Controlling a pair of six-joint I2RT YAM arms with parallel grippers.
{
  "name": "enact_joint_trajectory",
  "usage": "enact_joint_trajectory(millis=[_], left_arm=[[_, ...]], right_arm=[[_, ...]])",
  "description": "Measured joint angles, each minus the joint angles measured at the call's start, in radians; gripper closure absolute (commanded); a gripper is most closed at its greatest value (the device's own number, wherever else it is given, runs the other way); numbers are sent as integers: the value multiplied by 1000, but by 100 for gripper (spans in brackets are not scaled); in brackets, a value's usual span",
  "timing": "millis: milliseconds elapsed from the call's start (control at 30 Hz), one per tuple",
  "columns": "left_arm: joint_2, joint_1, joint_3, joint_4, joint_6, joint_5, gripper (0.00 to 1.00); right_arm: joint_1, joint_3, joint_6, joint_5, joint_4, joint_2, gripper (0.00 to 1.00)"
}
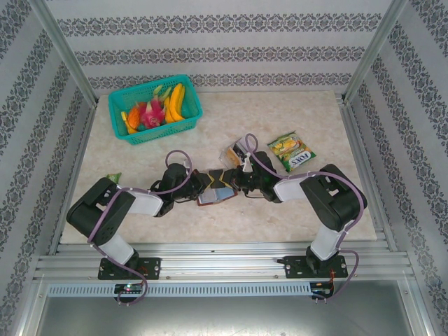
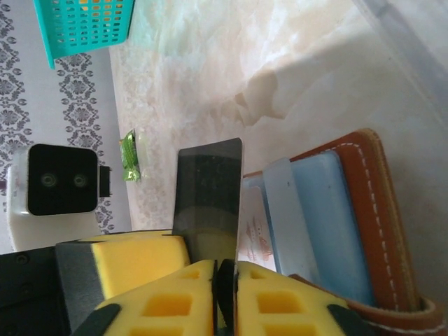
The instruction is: Put the credit cards into the card holder
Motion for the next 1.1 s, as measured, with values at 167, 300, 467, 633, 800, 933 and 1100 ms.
enact_joint_trajectory(millis=[167,300,467,633,800,933,1100], left_arm=[[-3,0,0,-13,6,-11,100],[-3,0,0,-43,19,-31,100],[-3,0,0,-82,29,-60,100],[-28,0,0,-142,56,-85,100],[-61,0,0,-194,80,-102,100],[-66,0,0,-224,99,-102,100],[-93,0,0,-264,123,-102,100]], right_arm=[[1,15,-58,3,-108,-19,72],[1,60,-151,49,-278,-92,72],[16,159,-289,146,-487,-146,74],[34,194,-360,206,-611,-119,74],[63,222,-400,249,-702,-49,82],[79,232,-415,280,-740,-29,85],[80,237,-413,299,-756,-29,86]])
